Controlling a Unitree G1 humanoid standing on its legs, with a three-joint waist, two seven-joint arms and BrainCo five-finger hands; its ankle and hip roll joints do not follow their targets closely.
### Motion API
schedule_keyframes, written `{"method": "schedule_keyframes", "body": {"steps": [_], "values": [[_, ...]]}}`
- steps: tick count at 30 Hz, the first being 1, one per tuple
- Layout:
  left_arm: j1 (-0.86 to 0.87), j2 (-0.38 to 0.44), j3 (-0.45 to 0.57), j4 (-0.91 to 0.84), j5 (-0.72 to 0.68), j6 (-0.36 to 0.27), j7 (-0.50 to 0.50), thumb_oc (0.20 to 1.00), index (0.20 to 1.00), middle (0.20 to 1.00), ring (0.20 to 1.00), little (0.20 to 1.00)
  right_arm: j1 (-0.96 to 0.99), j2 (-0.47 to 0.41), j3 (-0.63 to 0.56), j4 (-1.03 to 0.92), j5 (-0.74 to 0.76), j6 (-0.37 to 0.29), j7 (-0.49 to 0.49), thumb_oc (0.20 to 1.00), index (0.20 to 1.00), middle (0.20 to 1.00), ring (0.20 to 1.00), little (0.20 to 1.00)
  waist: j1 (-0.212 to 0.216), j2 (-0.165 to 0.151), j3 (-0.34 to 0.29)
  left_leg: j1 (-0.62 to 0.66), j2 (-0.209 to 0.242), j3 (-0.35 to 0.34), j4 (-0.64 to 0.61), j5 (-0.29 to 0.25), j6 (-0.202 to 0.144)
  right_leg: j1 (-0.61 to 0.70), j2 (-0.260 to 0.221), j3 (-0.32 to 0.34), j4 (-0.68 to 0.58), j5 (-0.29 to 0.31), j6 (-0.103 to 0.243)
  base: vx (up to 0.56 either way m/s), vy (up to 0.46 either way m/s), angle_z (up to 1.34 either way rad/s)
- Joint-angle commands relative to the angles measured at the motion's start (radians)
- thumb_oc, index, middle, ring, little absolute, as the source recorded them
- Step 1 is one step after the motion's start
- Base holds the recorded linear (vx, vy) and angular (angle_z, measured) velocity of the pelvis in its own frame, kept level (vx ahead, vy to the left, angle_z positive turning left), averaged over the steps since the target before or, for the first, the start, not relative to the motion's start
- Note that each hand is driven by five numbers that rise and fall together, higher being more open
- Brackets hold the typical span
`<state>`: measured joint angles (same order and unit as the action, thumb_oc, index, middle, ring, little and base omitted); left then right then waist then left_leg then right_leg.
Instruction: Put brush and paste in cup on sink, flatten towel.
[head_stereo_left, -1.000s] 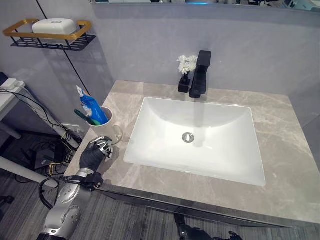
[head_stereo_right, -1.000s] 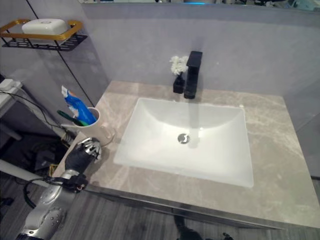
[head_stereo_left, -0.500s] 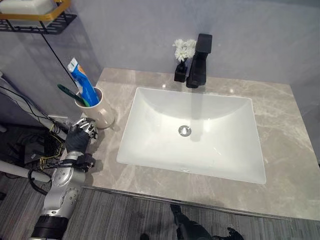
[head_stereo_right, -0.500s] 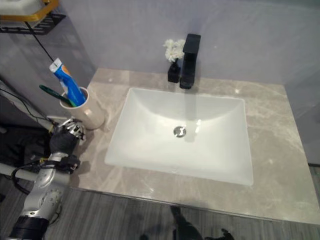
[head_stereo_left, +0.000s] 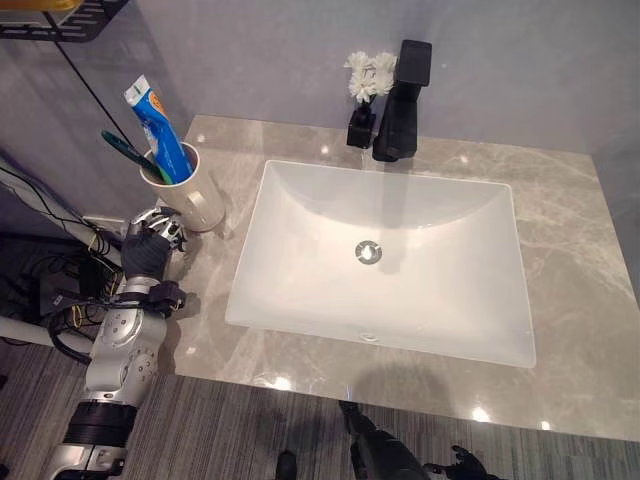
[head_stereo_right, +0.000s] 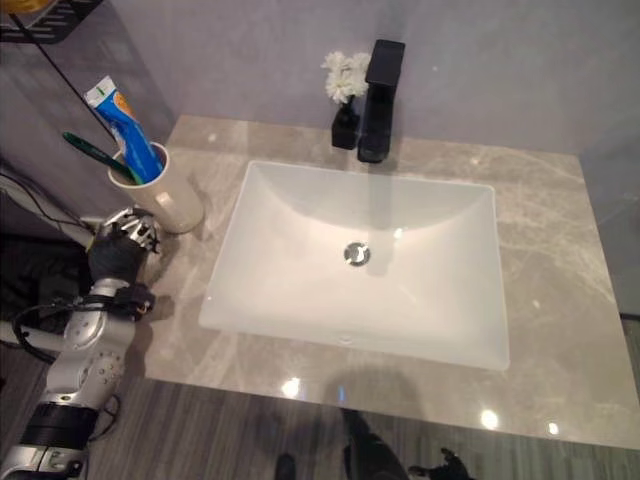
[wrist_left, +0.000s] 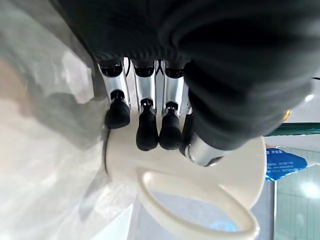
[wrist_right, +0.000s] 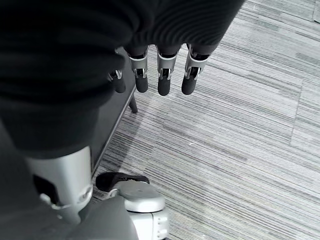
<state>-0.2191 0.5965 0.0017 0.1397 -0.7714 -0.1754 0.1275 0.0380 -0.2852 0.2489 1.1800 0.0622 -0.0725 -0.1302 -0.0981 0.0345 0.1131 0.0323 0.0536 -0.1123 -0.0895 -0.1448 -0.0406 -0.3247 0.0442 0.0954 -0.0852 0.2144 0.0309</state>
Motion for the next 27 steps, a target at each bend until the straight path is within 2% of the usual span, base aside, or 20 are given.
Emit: {"method": "schedule_keyframes", "body": {"steps": [1,11,22,27], "values": [[-0.054,0.074,-0.017,0.107,-0.02,-0.011,0.032,0.2,0.2,0.2,0.2,0.2,-0.012,-0.015,0.048,-0.022,-0.023,-0.01,-0.021,1.0,1.0,1.0,1.0,1.0,-0.032,-0.01,-0.015,0.055,-0.025,0.025,0.002,0.054,-0.003,0.009,-0.026,0.019,0.018,-0.061,0.07,0.03,-0.009,-0.02],[-0.176,0.098,-0.069,0.2,0.008,-0.004,0.044,0.2,0.2,0.2,0.2,0.2,-0.009,-0.017,0.063,-0.013,-0.023,-0.001,-0.017,1.0,1.0,1.0,1.0,1.0,-0.05,0.001,-0.008,0.054,-0.018,0.025,0.002,0.06,-0.01,0.0,-0.028,-0.001,0.026,-0.071,0.069,0.01,0.003,0.04],[-0.242,0.073,-0.103,0.239,0.045,-0.02,0.085,0.2,0.2,0.2,0.2,0.2,-0.048,-0.019,0.05,-0.062,0.038,-0.021,-0.042,1.0,1.0,1.0,1.0,1.0,-0.068,0.002,0.001,0.029,-0.011,0.043,0.002,0.084,-0.019,-0.035,-0.014,0.016,0.03,-0.073,0.066,0.01,0.0,-0.01],[-0.301,0.066,-0.124,0.281,0.078,-0.022,0.101,0.2,0.2,0.2,0.2,0.2,-0.047,-0.034,0.064,-0.077,0.019,-0.024,-0.046,1.0,1.0,1.0,1.0,1.0,-0.074,0.005,0.005,0.02,-0.004,0.046,0.002,0.094,-0.023,-0.059,-0.003,0.014,0.052,-0.082,0.064,0.01,-0.005,-0.05]]}}
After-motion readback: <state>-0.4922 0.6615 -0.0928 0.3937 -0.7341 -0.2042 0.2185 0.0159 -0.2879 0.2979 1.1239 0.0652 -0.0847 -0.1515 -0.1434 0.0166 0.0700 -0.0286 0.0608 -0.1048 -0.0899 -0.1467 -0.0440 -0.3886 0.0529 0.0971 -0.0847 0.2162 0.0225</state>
